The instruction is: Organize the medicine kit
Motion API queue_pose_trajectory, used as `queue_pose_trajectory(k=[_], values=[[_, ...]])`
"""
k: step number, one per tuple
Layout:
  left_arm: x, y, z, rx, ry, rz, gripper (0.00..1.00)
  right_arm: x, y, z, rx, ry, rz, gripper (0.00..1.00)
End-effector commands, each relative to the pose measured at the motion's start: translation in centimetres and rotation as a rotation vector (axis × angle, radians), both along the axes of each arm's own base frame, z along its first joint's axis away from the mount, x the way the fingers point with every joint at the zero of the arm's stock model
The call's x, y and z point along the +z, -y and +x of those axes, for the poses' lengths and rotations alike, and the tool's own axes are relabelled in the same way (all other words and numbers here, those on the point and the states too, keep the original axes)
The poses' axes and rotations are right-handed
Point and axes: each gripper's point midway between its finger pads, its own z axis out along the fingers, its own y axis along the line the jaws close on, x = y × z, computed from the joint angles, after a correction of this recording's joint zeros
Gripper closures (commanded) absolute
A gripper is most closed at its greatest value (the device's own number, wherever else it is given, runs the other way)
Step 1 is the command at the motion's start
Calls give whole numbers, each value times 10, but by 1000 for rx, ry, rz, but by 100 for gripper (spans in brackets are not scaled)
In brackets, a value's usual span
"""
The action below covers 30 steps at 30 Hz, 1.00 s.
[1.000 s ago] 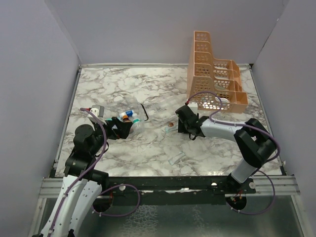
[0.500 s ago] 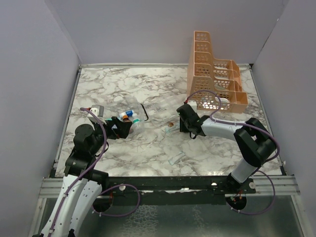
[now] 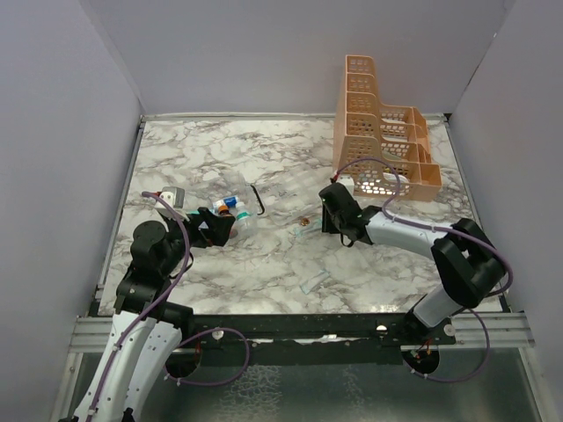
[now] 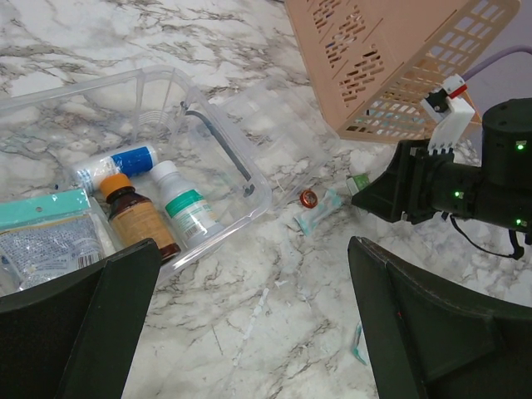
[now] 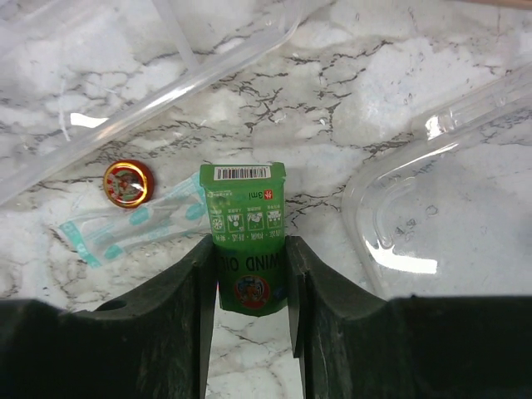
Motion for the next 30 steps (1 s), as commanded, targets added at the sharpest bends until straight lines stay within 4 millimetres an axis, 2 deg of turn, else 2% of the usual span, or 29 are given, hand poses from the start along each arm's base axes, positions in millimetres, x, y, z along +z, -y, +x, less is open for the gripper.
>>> queue_pose_trajectory(k=[1, 7, 16, 21, 30], values=[[11, -2, 2, 9, 32, 1, 1, 39, -10, 14, 3, 81, 72, 65], [11, -3, 3, 12, 33, -1, 1, 64, -33, 31, -61, 97, 190, 64], [12, -3, 2, 10, 37, -4, 1, 79, -87, 55, -238, 103, 357, 63], [15, -2, 0, -1, 47, -6, 1, 73, -92, 54, -489, 142, 353, 63], [19, -3, -3, 4, 70, -9, 1, 42, -94, 49, -759, 75, 398, 64]])
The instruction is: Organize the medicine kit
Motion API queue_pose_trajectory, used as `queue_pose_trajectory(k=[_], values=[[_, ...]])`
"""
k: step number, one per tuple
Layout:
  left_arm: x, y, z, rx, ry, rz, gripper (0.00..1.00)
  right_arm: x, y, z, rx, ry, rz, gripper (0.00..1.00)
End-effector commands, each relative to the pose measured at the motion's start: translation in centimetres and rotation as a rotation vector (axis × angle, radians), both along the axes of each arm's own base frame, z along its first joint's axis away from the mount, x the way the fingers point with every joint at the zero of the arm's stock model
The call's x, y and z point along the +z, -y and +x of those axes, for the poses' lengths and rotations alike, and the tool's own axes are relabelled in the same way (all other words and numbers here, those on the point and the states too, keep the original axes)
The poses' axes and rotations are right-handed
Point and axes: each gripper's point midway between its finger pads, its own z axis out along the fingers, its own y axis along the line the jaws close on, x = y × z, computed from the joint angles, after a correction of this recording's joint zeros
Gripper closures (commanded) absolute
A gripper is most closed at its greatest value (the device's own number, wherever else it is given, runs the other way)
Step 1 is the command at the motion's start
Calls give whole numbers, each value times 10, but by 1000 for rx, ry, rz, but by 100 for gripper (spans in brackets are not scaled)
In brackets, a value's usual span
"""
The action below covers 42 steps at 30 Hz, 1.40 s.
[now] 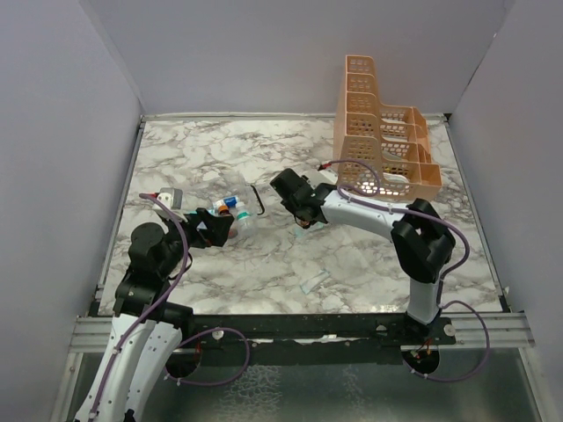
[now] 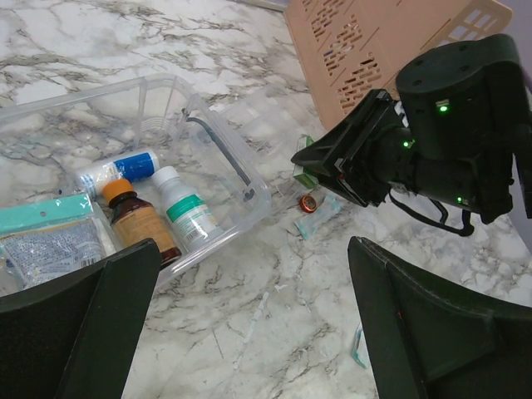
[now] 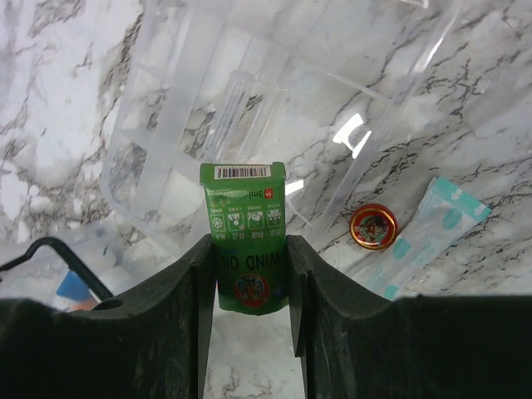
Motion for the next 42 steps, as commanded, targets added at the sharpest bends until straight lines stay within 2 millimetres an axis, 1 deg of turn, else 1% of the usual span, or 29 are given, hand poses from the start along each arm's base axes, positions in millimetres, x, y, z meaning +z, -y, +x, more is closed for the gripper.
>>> queue_pose_trajectory(k=[1, 6, 11, 14, 17, 19, 25, 27, 30, 34, 39, 42], values=[[15, -1, -2, 0, 53, -5, 1, -12, 19, 6, -250, -21, 22, 64], [17, -2, -3, 6, 56, -5, 1, -19, 16, 9, -322, -36, 54, 63], [15, -1, -3, 4, 53, -3, 1, -31, 10, 6, -368, -74, 102, 60], [15, -1, -3, 1, 51, -3, 1, -34, 7, 7, -380, -79, 134, 60], [15, -1, -3, 1, 49, -3, 1, -38, 9, 4, -436, -91, 174, 59], [15, -1, -3, 0, 50, -2, 1, -36, 7, 4, -441, -87, 190, 58], [13, -1, -2, 2, 45, -2, 1, -31, 3, 7, -415, -84, 196, 46], [13, 0, -2, 1, 45, -1, 1, -27, 0, 8, -386, -75, 197, 44], [13, 0, -2, 1, 44, 0, 1, -14, -5, 12, -329, -41, 213, 43], [12, 0, -1, -1, 39, 0, 1, 10, -9, 21, -182, 34, 191, 44], [12, 0, -1, 1, 38, -1, 1, 38, 1, 23, 24, 127, 69, 44], [12, 0, -1, 0, 41, 0, 1, 48, 5, 16, 173, 169, -9, 46]])
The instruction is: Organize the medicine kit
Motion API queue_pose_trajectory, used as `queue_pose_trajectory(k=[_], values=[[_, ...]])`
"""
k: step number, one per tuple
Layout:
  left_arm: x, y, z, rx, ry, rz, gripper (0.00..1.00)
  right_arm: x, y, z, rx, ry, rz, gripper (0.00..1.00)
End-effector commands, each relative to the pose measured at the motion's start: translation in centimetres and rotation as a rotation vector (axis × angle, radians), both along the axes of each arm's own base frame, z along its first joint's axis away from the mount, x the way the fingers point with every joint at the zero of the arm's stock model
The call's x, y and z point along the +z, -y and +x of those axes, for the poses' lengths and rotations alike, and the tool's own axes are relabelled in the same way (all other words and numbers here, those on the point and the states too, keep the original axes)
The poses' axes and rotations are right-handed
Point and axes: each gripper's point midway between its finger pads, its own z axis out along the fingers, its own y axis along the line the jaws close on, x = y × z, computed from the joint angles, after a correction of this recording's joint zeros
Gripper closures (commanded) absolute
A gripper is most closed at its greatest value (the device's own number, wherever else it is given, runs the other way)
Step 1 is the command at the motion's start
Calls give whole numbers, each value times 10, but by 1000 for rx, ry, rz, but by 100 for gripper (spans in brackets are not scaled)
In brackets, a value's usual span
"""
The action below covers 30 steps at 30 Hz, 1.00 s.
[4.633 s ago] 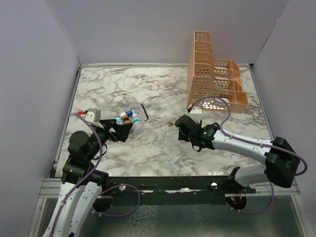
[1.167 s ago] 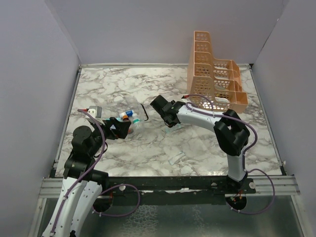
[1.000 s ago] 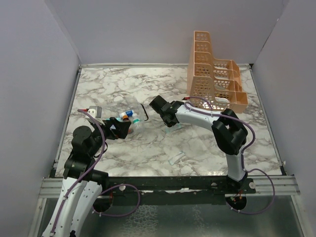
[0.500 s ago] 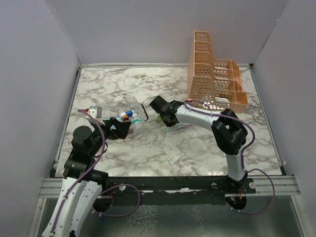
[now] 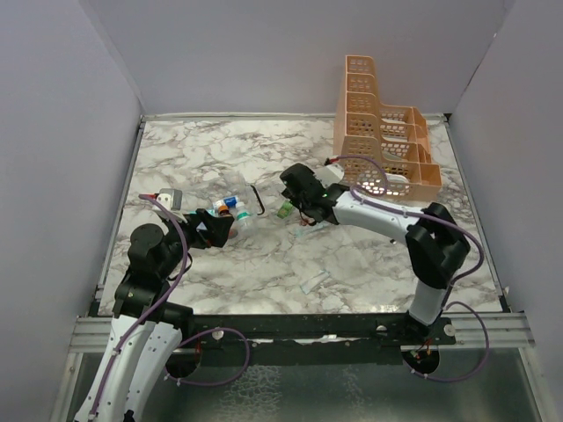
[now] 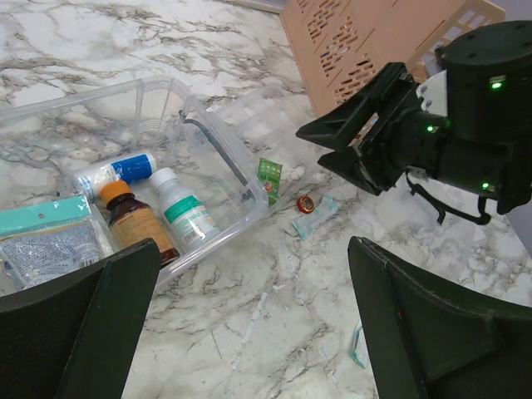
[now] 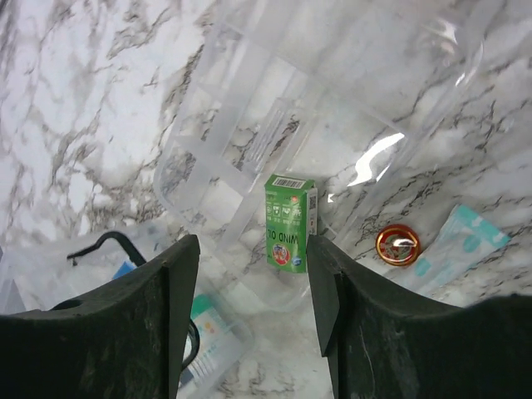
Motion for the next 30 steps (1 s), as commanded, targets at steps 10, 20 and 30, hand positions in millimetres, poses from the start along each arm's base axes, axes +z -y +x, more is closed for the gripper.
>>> queue_pose_trajectory(k=[10, 20, 30], values=[[8, 1, 1, -7, 23, 3, 1, 29, 25, -22, 566, 145, -357, 47], [3, 4, 4, -25, 1, 8, 1, -10, -12, 19, 576, 84, -393, 64], [-1, 4, 7, -23, -19, 10, 1, -41, 18, 14, 525, -29, -514, 82]])
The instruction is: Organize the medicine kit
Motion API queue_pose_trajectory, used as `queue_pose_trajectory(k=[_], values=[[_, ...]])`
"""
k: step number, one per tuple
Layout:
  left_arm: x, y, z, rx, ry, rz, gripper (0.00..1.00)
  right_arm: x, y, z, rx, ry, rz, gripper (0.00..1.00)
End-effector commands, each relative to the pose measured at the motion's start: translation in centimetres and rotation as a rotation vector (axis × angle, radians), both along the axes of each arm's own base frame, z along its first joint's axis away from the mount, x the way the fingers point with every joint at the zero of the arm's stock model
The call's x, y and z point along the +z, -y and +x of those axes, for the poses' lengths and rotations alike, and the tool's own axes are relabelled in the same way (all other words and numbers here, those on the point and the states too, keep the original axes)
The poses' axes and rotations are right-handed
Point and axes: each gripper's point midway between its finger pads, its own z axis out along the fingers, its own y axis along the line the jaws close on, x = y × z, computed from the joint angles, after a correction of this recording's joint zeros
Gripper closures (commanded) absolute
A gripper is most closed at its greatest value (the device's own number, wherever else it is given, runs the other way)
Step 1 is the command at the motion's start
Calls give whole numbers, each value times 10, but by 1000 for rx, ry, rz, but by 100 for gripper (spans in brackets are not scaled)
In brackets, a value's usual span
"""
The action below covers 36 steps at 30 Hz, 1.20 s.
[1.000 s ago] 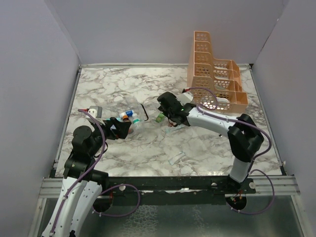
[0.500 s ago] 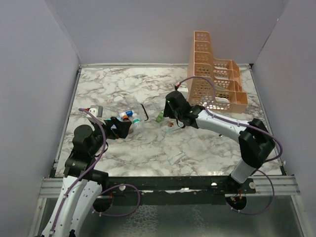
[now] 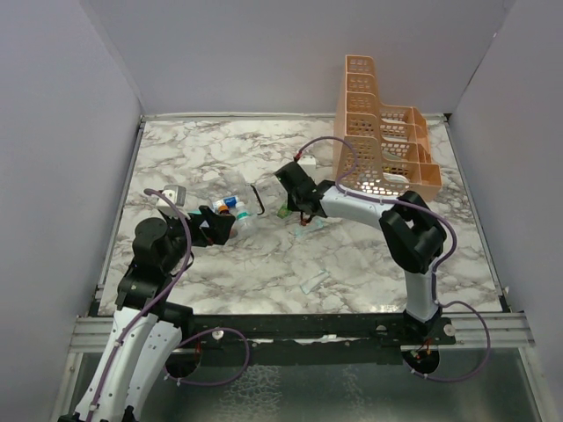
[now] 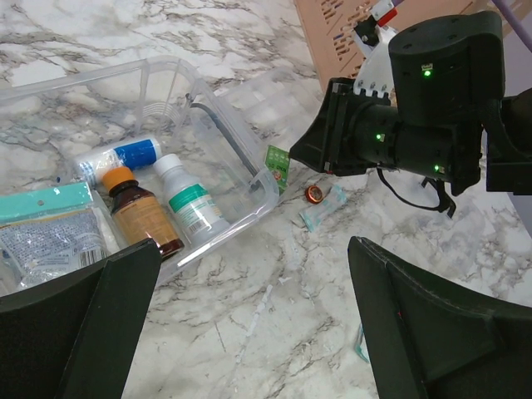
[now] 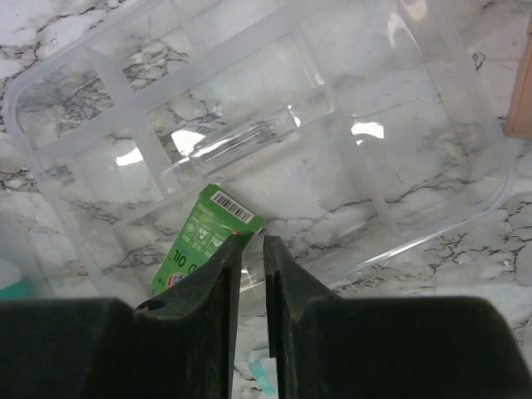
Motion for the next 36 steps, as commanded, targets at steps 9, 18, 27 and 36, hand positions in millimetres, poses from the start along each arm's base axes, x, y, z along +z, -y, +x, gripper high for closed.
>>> queue_pose_trajectory(k=[9, 18, 27, 36], values=[[13, 1, 1, -16, 43, -6, 1, -14, 8, -8, 94, -69, -107, 82], [14, 1, 0, -16, 45, -7, 1, -4, -25, -24, 292, -81, 31, 69], [14, 0, 0, -14, 49, -7, 1, 21, -7, -28, 224, -45, 20, 66], [16, 0, -1, -13, 54, -8, 1, 44, 31, -65, 178, -31, 66, 66]])
